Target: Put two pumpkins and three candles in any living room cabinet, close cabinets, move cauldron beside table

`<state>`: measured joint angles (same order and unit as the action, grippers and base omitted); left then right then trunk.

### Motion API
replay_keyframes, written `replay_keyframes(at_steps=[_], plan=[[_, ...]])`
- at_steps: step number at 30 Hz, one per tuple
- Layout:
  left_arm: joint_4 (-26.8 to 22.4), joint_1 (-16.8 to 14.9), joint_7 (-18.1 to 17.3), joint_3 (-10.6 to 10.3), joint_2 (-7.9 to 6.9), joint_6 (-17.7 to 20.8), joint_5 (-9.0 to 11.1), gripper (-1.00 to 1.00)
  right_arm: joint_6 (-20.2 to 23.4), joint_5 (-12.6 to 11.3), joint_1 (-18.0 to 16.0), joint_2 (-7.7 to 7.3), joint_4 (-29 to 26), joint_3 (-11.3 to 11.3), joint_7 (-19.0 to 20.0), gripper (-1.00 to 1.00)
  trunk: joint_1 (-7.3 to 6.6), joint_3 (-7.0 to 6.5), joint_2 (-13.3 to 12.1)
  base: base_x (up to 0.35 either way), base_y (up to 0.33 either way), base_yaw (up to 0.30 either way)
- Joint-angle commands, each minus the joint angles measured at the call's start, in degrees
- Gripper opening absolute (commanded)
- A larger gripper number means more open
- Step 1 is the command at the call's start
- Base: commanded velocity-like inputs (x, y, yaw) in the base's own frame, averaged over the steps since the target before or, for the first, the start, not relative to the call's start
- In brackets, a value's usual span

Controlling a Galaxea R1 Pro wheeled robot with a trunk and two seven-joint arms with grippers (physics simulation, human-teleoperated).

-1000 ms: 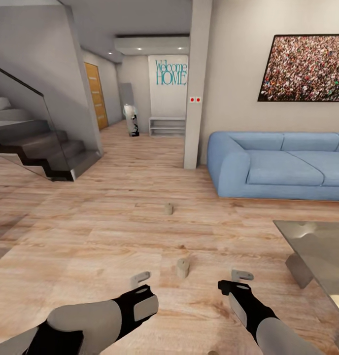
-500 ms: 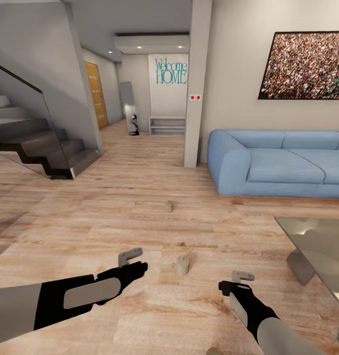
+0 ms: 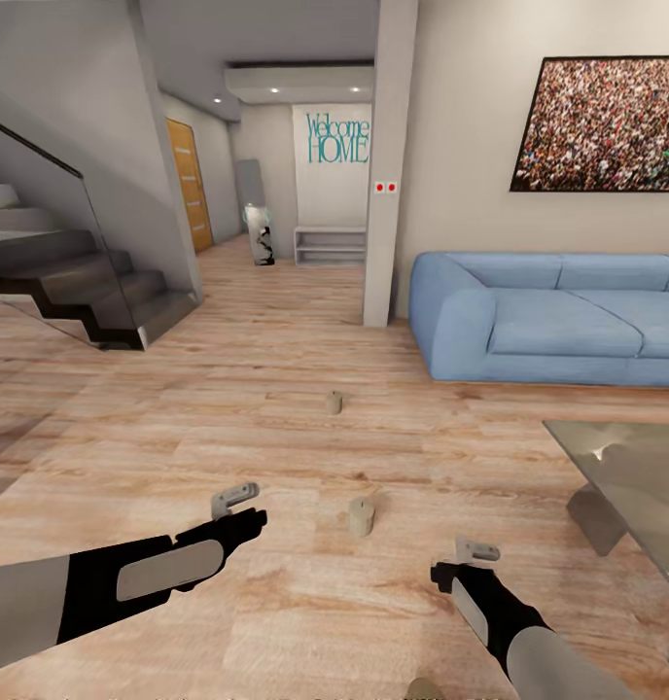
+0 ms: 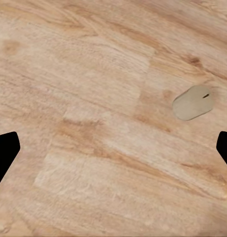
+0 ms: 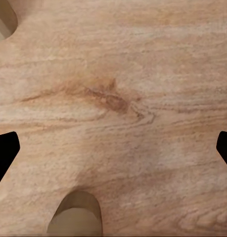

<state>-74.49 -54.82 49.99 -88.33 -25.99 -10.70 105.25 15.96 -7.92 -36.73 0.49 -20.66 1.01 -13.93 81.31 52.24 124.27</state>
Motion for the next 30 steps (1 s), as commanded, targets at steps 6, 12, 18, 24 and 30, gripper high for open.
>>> replay_keyframes(at_steps=[6,12,18,24,30], plan=[[-0.13,-0.11,0.02,-0.19,-0.11,-0.63,0.48,1.0,0.83,-0.26,-0.01,0.1,2.58,0.41,1.43,1.0,1.32,1.14,2.45,-0.002,0.0,0.0],[-0.31,-0.11,0.02,-0.26,-0.12,-0.65,0.48,1.0,0.91,-0.09,-0.01,0.14,6.44,0.56,2.91,1.0,2.63,2.22,4.86,-0.21,0.0,0.0],[-0.39,-0.11,0.02,-0.26,-0.12,-0.71,0.48,1.0,0.91,0.05,-0.01,0.29,6.87,0.6,3.11,1.0,3.95,3.29,7.26,-0.071,0.0,0.0],[-0.44,-0.11,0.02,-0.24,-0.12,-0.72,0.48,1.0,3.82,0.02,-0.1,0.45,5.77,0.65,6.05,1.0,5.27,4.37,9.67,-0.007,0.0,0.0],[-0.45,-0.11,0.02,-0.25,-0.12,-0.72,0.48,1.0,15.8,0.06,-3.66,1.61,1.14,0.57,7.4,1.0,6.59,5.45,12.07,0.0,0.0,0.0]])
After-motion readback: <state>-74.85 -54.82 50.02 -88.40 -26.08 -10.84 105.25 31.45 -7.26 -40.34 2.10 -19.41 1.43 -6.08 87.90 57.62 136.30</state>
